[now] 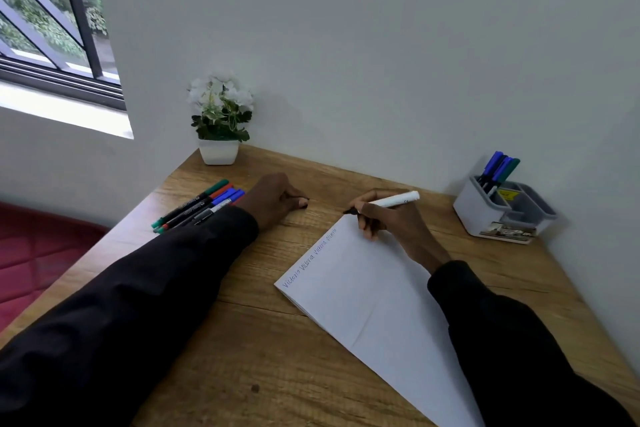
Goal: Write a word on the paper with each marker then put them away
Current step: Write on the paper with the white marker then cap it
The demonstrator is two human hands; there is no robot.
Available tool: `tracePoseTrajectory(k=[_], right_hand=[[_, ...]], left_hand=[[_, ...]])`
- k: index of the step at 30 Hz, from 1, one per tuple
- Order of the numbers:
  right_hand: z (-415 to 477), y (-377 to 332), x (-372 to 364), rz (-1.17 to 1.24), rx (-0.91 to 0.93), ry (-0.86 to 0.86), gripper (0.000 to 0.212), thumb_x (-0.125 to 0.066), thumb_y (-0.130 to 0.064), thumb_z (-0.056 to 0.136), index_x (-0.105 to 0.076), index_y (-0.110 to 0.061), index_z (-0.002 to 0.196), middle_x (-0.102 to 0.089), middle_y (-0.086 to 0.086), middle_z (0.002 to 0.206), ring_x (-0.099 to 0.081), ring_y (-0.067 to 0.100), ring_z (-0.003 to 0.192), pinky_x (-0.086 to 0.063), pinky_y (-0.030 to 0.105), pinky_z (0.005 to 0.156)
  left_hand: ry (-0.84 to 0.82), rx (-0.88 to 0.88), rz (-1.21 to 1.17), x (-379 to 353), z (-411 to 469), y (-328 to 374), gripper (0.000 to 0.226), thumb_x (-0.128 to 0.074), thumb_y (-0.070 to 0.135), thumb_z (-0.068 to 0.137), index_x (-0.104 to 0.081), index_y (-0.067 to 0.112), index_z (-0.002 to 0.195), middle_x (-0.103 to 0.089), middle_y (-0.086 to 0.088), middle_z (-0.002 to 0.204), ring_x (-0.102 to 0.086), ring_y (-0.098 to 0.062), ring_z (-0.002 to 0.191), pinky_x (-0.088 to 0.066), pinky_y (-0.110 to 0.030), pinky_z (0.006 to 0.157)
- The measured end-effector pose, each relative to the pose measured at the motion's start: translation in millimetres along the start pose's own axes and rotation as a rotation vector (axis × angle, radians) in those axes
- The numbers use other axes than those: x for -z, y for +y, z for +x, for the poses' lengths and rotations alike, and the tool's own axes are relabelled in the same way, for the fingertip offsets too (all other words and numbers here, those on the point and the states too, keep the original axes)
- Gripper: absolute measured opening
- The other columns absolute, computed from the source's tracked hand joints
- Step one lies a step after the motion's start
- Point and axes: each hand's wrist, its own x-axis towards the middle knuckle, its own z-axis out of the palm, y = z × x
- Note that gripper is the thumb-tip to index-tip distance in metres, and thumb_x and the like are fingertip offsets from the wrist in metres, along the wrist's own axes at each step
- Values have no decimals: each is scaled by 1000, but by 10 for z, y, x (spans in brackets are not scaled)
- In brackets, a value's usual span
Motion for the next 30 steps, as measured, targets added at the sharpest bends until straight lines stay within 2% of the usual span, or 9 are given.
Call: tracePoseTrajectory(k=[4,5,8,11,13,15,18,22,30], right_hand=[[19,125,-53,-8,3,41,10,-65,0,95,-72,2,88,-66,20,66,-55,26,49,-43,28,47],[25,157,-62,2,2,38,8,-65,1,95,-70,2,89,-66,22,67,-56,27,48,-43,28,46],[35,211,-71,22,2,22,5,-64,4,95,-65,7,91,-67,25,69,-60,29,49,-45,28,44],[31,248,-68,19,5,16,8,-64,4,95,-62,11,93,-68,24,70,-61,29,50,-46,28,45],[24,258,-76,5,3,17,7,-64,6,96,-62,10,92,-68,24,70,-60,28,50,-47,28,45],[12,265,-90,-9,5,30,9,-64,7,96,-64,5,87,-68,23,69,-60,28,50,-46,28,45],[3,271,-116,-32,25,60,17,-68,-2,93,-65,-7,77,-69,24,68,-60,28,50,-44,28,45],[3,286,-126,-75,33,84,20,-69,-1,94,-66,-7,75,-70,22,67,-60,28,49,-44,29,45],[-14,289,-123,-132,37,103,19,-71,0,92,-70,-9,75,-70,18,64,-61,26,48,-43,29,44]], left_hand=[[8,-27,91,-78,61,-80,21,-59,28,95,-73,19,107,-55,1,95,-50,-16,91,-44,-32,77],[12,-15,123,-94,70,-79,20,-58,29,95,-72,21,106,-53,-1,100,-49,-18,95,-44,-34,80],[85,-45,202,-107,83,-66,12,-58,25,95,-70,24,100,-48,0,108,-46,-18,102,-38,-28,79],[152,-123,88,-73,43,3,16,-62,14,92,-72,19,104,-56,2,106,-50,-11,97,-44,-20,79],[42,-153,-58,-49,-14,92,17,-67,15,89,-73,17,105,-63,4,103,-57,-6,92,-46,-10,75],[-110,-176,-115,-69,-47,164,20,-72,18,85,-74,18,105,-66,5,102,-60,-4,90,-49,-10,74],[-247,-172,-58,-132,-57,204,28,-76,27,81,-72,25,109,-63,10,102,-58,-4,90,-50,-10,71],[-321,-121,-102,-131,-72,259,30,-77,32,80,-57,47,97,-57,16,102,-57,-3,93,-47,-3,70],[-381,-65,-133,-111,-98,281,36,-75,35,82,-45,54,90,-49,24,101,-54,-5,92,-43,1,68]])
